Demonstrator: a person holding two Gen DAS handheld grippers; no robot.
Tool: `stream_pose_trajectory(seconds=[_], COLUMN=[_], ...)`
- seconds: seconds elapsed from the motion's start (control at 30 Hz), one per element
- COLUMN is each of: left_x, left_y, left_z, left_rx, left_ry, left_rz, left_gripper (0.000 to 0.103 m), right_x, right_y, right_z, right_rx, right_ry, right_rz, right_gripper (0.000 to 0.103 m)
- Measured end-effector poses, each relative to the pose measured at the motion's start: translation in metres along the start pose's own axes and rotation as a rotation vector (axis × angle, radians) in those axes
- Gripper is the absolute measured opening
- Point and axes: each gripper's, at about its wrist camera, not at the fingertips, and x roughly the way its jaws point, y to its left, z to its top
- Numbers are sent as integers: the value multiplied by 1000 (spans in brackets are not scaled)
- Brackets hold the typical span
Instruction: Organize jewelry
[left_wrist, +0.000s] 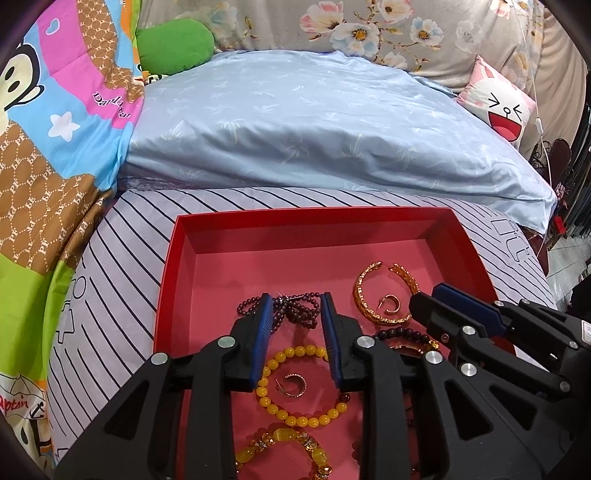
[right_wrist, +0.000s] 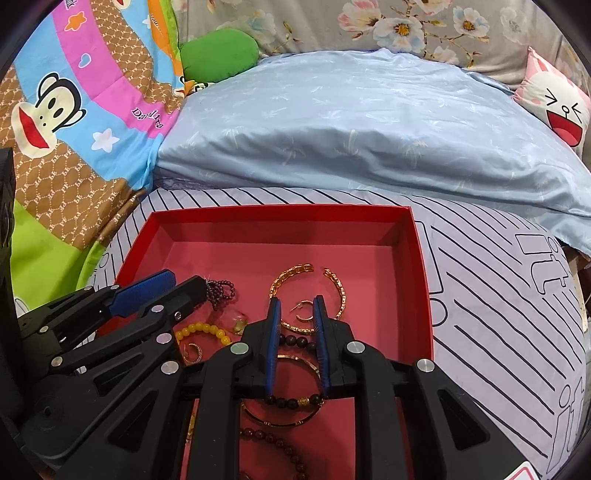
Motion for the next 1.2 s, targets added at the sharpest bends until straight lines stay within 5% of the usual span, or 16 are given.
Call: stream_pose_trajectory(seconds=[0.47, 0.8, 1.03, 1.2], left_x=[-2, -27, -59, -80], left_y=[0, -2, -5, -11], left_z=[-7, -19, -36, -54], left_rx=[-8, -2, -9, 5], left_ry=[-2, -37, -66, -79], left_rz=[5, 50, 77, 93], left_gripper=[26, 26, 40, 48], right_x=[4, -29, -64, -90], right_y=[-3, 7, 8, 8], right_z=[-16, -24, -40, -60], right_rx=[6, -29, -13, -4], right_ry=[16, -37, -71, -92], right_rz=[-19, -35, -30, -33], right_gripper=[18, 19, 20, 30])
